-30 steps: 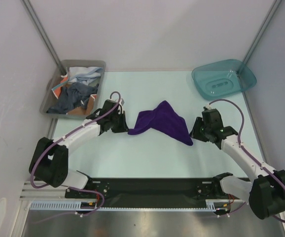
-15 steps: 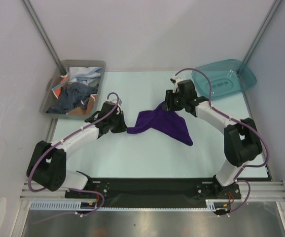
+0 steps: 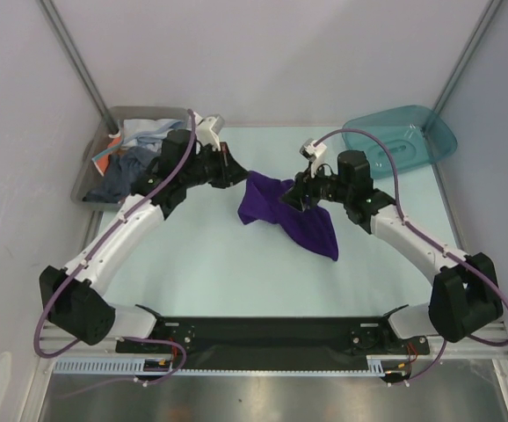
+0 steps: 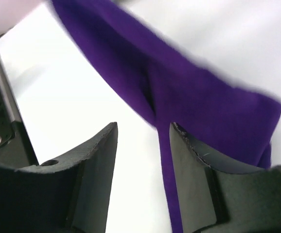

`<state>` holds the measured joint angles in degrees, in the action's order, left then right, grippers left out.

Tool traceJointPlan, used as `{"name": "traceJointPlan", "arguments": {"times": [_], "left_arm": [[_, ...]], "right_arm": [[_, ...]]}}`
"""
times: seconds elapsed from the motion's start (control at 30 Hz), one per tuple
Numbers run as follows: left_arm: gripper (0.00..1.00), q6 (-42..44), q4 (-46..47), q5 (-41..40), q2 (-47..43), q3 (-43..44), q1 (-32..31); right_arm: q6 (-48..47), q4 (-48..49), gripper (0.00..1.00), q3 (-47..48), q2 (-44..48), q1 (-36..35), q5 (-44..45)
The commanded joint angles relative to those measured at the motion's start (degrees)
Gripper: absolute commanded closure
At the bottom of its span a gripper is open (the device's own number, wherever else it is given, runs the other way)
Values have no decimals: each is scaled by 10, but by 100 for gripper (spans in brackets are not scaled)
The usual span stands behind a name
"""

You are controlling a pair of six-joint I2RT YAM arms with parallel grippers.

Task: Fold and stack the towels
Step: Flatten out the crumpled towel

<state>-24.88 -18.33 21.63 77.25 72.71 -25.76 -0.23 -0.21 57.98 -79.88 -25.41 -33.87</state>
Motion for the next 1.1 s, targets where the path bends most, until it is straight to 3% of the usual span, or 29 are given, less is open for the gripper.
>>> {"name": "traceJointPlan", "arguments": {"times": [0.0,0.47,0.8,1.07], "left_arm": [[99,27,-7,78,9,-4,-3],[100,78,-9,164,35,-6,-4],[100,89,-8,171,46,3,-7],[100,79,6,170,55,9,-7]], "right_arm": [[-70,103,48,-7,-4,0,-97],[-199,91,43,98,-75,15,-275],[-250,29,48,153,-120,-10,-324],[-272,-16,52,166,-137,-25,-310]]}}
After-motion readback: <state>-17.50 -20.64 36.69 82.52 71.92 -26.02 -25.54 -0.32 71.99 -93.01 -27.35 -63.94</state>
